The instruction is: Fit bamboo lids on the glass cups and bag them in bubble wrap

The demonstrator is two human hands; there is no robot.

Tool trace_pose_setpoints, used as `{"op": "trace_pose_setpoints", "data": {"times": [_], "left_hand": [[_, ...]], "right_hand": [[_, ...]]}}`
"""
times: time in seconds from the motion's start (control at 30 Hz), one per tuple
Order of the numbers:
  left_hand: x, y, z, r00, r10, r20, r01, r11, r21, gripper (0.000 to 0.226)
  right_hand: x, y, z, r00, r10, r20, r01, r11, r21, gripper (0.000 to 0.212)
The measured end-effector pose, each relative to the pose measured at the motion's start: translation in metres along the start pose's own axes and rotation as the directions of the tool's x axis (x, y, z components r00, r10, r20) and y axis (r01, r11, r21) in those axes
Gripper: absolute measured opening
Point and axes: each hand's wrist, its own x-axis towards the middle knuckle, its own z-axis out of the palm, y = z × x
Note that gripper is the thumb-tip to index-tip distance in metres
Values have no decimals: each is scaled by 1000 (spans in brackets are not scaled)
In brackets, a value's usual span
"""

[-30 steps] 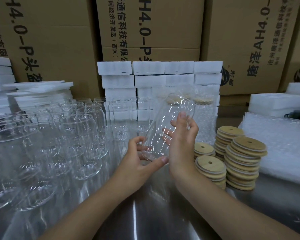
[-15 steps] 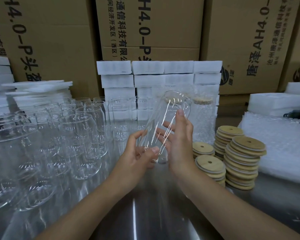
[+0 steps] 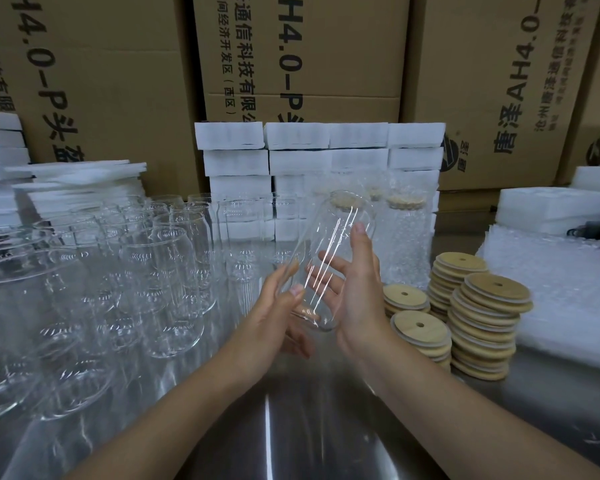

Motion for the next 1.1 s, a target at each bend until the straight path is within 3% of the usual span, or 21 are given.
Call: {"op": "trace_pose_setpoints", "data": {"times": [0.23,0.27,0.43,0.53,0.63,0.7,0.77,0.83,0.93,1.0,1.1], "left_hand": [[5,0,0,988,-144,62,153,972,-177,31],[6,3,2,985,-159,65,169,963,-212,27],[2,8,0,976,-195,97,215,928,-305,52],[2,11,1,975,-209,76,223,920,-322,51],[1,5,1,978,-208,28,207,934,-292,52],[-2,0,1,981,-197,-1,190,951,-243,66],[-4,-3,2,982,-184,-44,171,963,-208,85],[-4,-4,2,980,-170,-98,152,974,-168,92],[-3,-3,0,973,-170,-159,152,981,-117,81],[-3,-3,-2,972,-167,-168,151,983,-102,76],[-4,-2,-1,972,-160,-170,146,985,-92,77]], "right_hand": [[-2,-2,1,994,112,9,-112,994,-21,34],[-2,-2,1,992,124,21,-123,992,-20,37],[-7,-4,5,989,128,78,-123,990,-65,91],[-4,-6,5,994,67,88,-54,988,-148,90],[-3,-9,5,995,6,104,35,921,-389,101],[-5,-12,4,984,-40,172,138,782,-608,101],[-6,-17,0,965,-91,246,255,545,-799,100],[2,-24,-8,947,-181,265,303,232,-924,95],[17,-36,-26,966,-174,190,143,-248,-958,63],[22,-42,-40,996,-47,71,47,-393,-918,48],[23,-44,-48,996,77,-36,2,-437,-899,42]]}}
